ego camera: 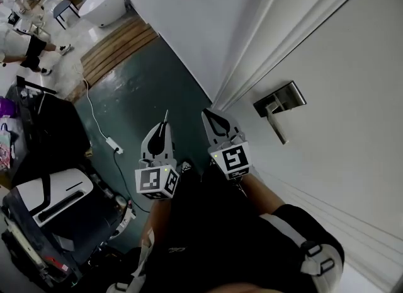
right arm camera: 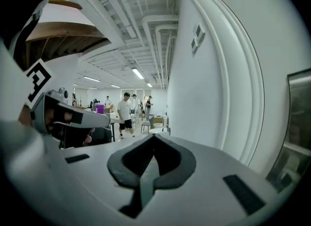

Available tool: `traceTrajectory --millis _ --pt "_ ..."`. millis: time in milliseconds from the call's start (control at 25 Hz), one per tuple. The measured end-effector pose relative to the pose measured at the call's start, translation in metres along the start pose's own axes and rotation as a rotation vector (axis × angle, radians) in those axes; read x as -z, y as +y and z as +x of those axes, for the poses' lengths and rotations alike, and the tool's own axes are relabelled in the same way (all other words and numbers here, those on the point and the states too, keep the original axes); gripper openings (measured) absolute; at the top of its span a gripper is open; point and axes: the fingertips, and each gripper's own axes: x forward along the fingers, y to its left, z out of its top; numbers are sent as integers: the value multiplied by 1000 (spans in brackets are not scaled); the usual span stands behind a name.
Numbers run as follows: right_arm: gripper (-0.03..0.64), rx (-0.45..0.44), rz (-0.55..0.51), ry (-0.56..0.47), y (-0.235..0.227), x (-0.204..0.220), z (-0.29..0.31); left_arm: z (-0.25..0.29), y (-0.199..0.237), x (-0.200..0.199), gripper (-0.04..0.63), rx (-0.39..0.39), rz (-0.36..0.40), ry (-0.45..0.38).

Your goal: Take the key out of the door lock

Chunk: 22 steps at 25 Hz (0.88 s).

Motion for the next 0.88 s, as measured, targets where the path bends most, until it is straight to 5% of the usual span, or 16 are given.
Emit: traceTrajectory --millis 480,880 --pt "9 74 -90 -204 -22 -106 -22 -14 -15 -108 34 16 89 -210" --pt "9 132 -135 -263 -26 -130 -35 -19 -17 -126 34 18 109 -239"
